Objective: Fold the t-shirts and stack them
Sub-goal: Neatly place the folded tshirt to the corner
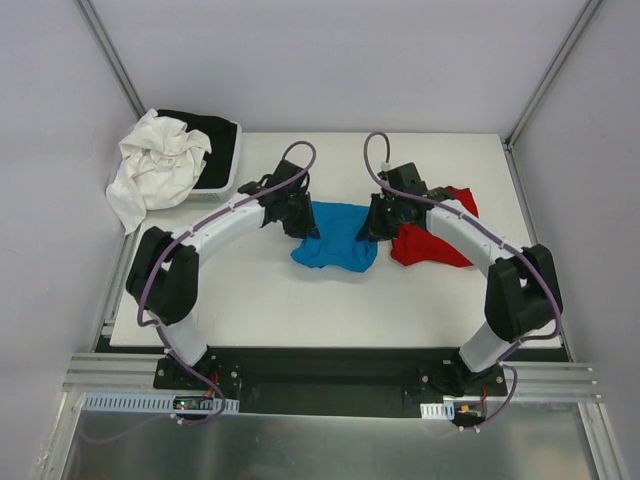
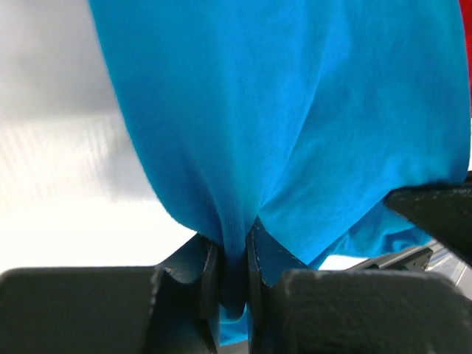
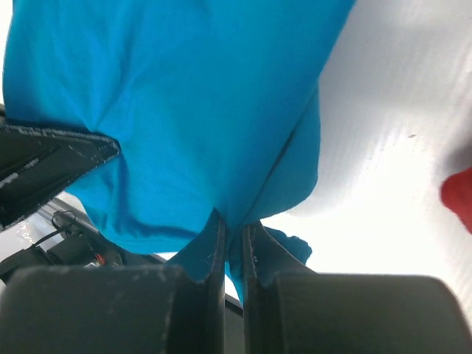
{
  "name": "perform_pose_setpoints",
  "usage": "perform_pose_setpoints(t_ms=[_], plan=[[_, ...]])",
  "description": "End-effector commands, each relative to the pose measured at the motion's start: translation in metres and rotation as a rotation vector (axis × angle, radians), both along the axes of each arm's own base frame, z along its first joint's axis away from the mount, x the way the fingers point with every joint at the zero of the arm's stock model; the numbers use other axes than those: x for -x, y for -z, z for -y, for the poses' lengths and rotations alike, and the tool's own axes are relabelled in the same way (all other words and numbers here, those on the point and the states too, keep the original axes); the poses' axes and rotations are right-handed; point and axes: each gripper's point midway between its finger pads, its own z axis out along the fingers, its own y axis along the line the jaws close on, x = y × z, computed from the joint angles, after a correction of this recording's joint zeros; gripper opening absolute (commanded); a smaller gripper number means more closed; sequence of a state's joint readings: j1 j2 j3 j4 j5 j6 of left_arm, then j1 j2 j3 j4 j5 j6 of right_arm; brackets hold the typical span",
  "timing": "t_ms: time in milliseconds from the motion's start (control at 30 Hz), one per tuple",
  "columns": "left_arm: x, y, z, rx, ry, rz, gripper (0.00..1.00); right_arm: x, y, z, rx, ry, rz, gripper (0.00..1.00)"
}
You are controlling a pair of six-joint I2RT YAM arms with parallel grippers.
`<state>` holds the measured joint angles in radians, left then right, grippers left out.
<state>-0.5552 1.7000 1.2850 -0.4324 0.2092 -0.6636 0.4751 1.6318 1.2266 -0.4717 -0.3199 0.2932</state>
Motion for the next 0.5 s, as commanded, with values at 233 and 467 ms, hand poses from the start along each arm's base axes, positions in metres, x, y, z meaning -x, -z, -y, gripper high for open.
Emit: perform_pose_setpoints(t_ms=[233,467], plan=[[-0.04,-0.025,0.068,0.074,0.092,0.06,0.0,-0.007,-0.016,0.039,0.041,0.02,0.037,0.01],[-0.045,-0.041,0.076,0.087,0.089,0.09,0.0,-0.017,-0.03,0.08,0.005,0.093,0.031,0.01]])
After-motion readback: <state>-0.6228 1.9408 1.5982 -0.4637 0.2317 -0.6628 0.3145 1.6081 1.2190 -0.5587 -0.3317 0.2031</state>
